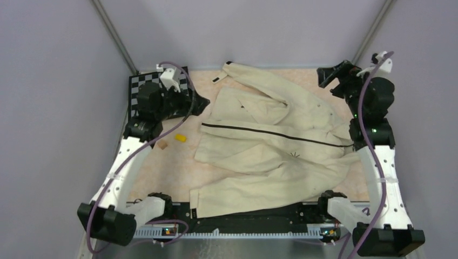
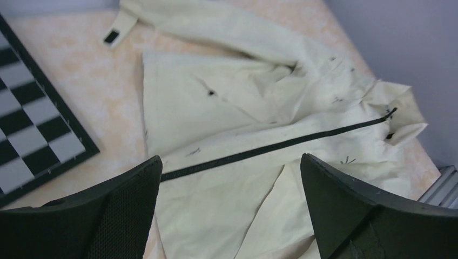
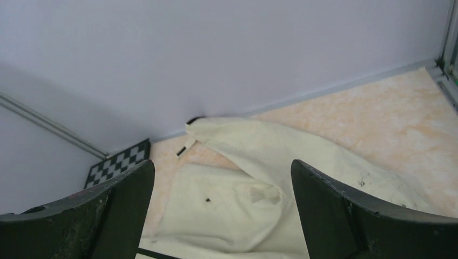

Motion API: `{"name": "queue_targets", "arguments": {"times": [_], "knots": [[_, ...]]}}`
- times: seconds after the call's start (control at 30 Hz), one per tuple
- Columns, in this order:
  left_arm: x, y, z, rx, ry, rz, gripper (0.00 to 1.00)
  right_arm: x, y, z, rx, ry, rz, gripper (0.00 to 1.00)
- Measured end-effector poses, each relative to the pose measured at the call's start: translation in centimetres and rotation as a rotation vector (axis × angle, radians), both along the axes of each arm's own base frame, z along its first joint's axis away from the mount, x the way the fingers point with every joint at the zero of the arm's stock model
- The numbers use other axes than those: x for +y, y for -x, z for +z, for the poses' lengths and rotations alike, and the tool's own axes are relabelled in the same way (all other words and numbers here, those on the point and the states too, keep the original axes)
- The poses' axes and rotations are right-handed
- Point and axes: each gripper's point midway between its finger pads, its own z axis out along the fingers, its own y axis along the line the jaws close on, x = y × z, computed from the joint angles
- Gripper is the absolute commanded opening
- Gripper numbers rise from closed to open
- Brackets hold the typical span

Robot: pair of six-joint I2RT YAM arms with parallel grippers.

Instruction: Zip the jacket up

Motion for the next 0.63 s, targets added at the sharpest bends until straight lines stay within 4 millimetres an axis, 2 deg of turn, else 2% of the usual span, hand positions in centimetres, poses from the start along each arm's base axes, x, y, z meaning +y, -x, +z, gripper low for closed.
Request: {"name": "queue_targets", "arguments": {"times": [0.07, 0.13, 0.3, 0.37, 0.47, 0.63], "knots": [[-0.1, 1.4, 4.1, -0.117, 0.015, -0.037, 0.99, 0.0, 1.6, 3.2, -0.072, -0.005, 0.0, 0.94], [-0.2, 3.0, 8.4, -0.238, 0.03, -0.069, 0.99, -0.1, 4.1, 7.0, -0.177, -0.005, -0.008, 0.94], [-0.8, 6.4, 17.9, -0.485, 0.055, -0.131, 0.99, -0.8, 10.7, 13.6, -0.402, -0.007, -0.048, 0.94], [-1.0, 7.5, 20.2, -0.545, 0.066, -0.151, 0.99, -1.3, 13.5, 15.7, -0.492, -0.006, -0.077, 0.95], [-1.3, 8.9, 21.9, -0.601, 0.081, -0.178, 0.99, -2.0, 16.0, 17.4, -0.575, -0.008, -0.118, 0.95], [-1.2, 11.2, 23.4, -0.687, 0.102, -0.199, 0.99, -2.8, 17.7, 18.2, -0.635, -0.006, -0.162, 0.95]]}}
